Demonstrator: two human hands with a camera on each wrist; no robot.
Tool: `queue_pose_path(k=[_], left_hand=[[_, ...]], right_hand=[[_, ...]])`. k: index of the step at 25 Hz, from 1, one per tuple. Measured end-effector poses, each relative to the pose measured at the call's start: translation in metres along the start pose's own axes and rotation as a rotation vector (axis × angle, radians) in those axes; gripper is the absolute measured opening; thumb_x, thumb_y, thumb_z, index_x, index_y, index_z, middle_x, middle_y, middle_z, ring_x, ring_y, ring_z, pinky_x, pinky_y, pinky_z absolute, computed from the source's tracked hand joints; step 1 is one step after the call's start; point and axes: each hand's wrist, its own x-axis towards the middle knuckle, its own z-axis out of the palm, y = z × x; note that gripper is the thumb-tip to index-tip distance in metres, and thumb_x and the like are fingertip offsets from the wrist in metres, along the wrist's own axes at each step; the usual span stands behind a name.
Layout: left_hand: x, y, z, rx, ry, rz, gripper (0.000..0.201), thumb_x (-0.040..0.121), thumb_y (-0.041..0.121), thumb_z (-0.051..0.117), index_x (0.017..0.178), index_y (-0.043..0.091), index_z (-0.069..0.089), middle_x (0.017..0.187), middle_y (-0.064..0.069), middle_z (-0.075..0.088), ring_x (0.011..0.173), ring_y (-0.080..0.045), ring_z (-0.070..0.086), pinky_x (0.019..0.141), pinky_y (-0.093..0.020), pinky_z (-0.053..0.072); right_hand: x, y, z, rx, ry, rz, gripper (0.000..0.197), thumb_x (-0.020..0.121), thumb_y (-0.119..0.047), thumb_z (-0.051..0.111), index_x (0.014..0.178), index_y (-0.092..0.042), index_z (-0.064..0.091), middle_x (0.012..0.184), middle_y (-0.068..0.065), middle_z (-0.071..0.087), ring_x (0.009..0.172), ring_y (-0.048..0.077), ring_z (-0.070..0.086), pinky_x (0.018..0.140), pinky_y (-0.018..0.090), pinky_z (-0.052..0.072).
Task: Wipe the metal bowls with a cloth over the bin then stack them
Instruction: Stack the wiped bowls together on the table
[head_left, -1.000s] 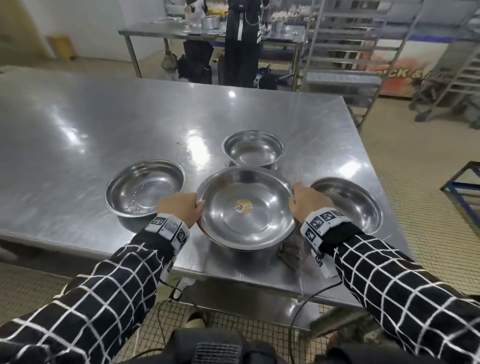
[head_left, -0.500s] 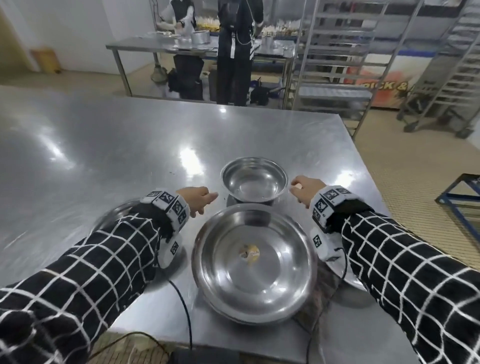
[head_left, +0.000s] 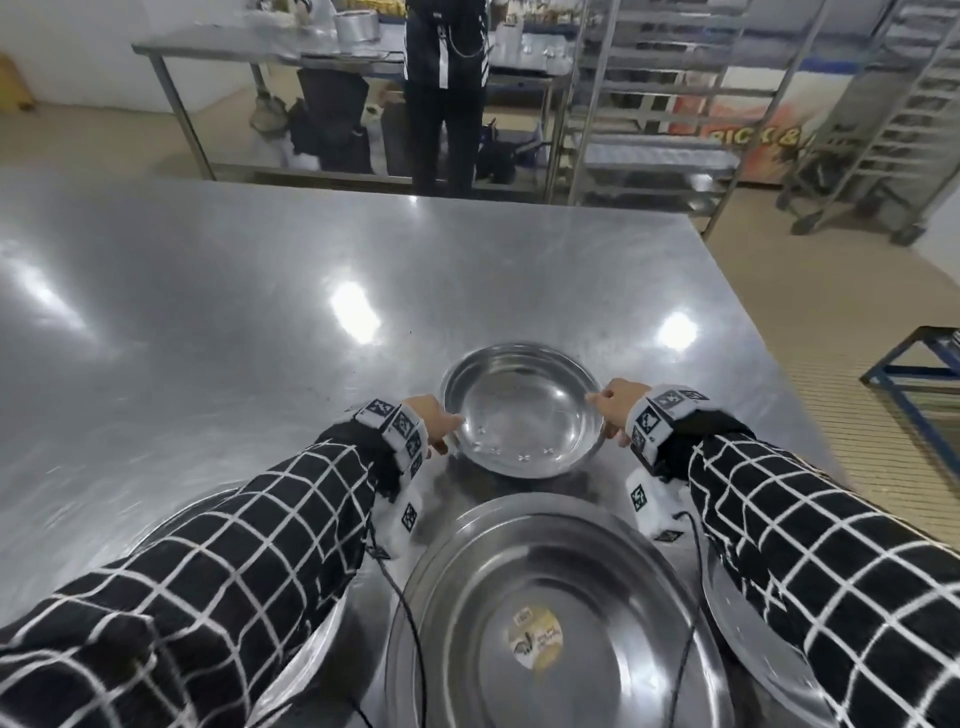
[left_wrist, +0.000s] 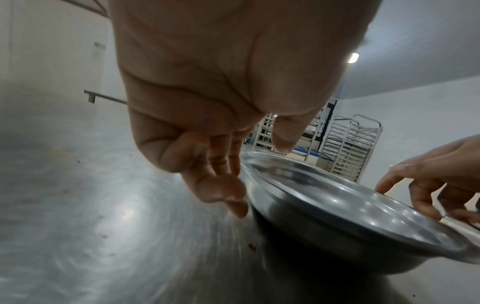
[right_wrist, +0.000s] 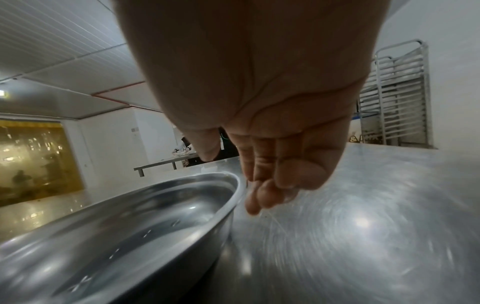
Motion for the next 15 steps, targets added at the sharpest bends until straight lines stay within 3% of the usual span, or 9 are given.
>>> queue_pose_path(k=[1, 3, 6, 9, 12, 15], left_hand=[[0.005, 0.0, 0.0, 0.013, -0.003, 0.009, 0.038, 0.099, 0.034, 0.047, 0.113, 0.003, 0.064, 0.109, -0.008, 0.071, 0.063, -0.011, 0.057, 0.054, -0.016, 0.042], [0.008, 0.001, 0.0, 0.034, 0.003, 0.018, 0.033, 0.097, 0.03, 0.05, 0.107, 0.003, 0.068, 0.098, -0.005, 0.071, 0.059, -0.005, 0.052, 0.052, -0.012, 0.037], [0.008, 0.005, -0.003, -0.01, 0.056, 0.027, 0.029, 0.097, 0.029, 0.052, 0.1, 0.005, 0.068, 0.072, 0.005, 0.061, 0.056, -0.002, 0.048, 0.048, -0.014, 0.034], [-0.003, 0.011, -0.013, -0.083, 0.142, 0.064, 0.025, 0.094, 0.029, 0.056, 0.084, 0.009, 0.064, 0.081, 0.002, 0.064, 0.059, -0.003, 0.051, 0.049, -0.015, 0.033], [-0.023, 0.018, -0.025, -0.108, 0.229, 0.101, 0.027, 0.093, 0.029, 0.057, 0.082, 0.007, 0.068, 0.08, -0.005, 0.066, 0.056, -0.007, 0.052, 0.048, -0.02, 0.035], [-0.055, 0.025, -0.028, -0.145, 0.3, 0.132, 0.025, 0.092, 0.028, 0.057, 0.077, 0.009, 0.063, 0.077, -0.002, 0.066, 0.055, -0.009, 0.052, 0.046, -0.02, 0.034]], right_hand=[[0.004, 0.001, 0.001, 0.0, -0.007, 0.004, 0.034, 0.098, -0.034, 0.048, 0.108, -0.002, 0.054, 0.092, 0.011, 0.067, 0.068, 0.019, 0.059, 0.067, 0.029, 0.05], [0.007, 0.003, 0.0, 0.001, -0.01, 0.005, 0.027, 0.093, -0.024, 0.058, 0.109, -0.002, 0.053, 0.087, 0.01, 0.066, 0.078, 0.024, 0.065, 0.075, 0.035, 0.054], [0.005, 0.004, -0.006, 0.017, 0.025, 0.007, 0.03, 0.09, -0.017, 0.061, 0.117, -0.006, 0.054, 0.095, 0.013, 0.067, 0.083, 0.026, 0.063, 0.083, 0.037, 0.053], [-0.007, 0.003, -0.015, 0.047, 0.139, -0.044, 0.033, 0.091, -0.017, 0.059, 0.121, -0.006, 0.051, 0.092, 0.011, 0.062, 0.076, 0.023, 0.057, 0.068, 0.03, 0.048], [-0.027, 0.005, -0.026, 0.17, 0.273, -0.063, 0.032, 0.089, -0.014, 0.058, 0.12, -0.012, 0.051, 0.089, 0.008, 0.06, 0.063, 0.017, 0.053, 0.052, 0.024, 0.039], [-0.057, 0.014, -0.035, 0.306, 0.348, -0.119, 0.026, 0.087, -0.015, 0.058, 0.112, -0.015, 0.052, 0.09, 0.008, 0.062, 0.065, 0.018, 0.054, 0.057, 0.027, 0.046]])
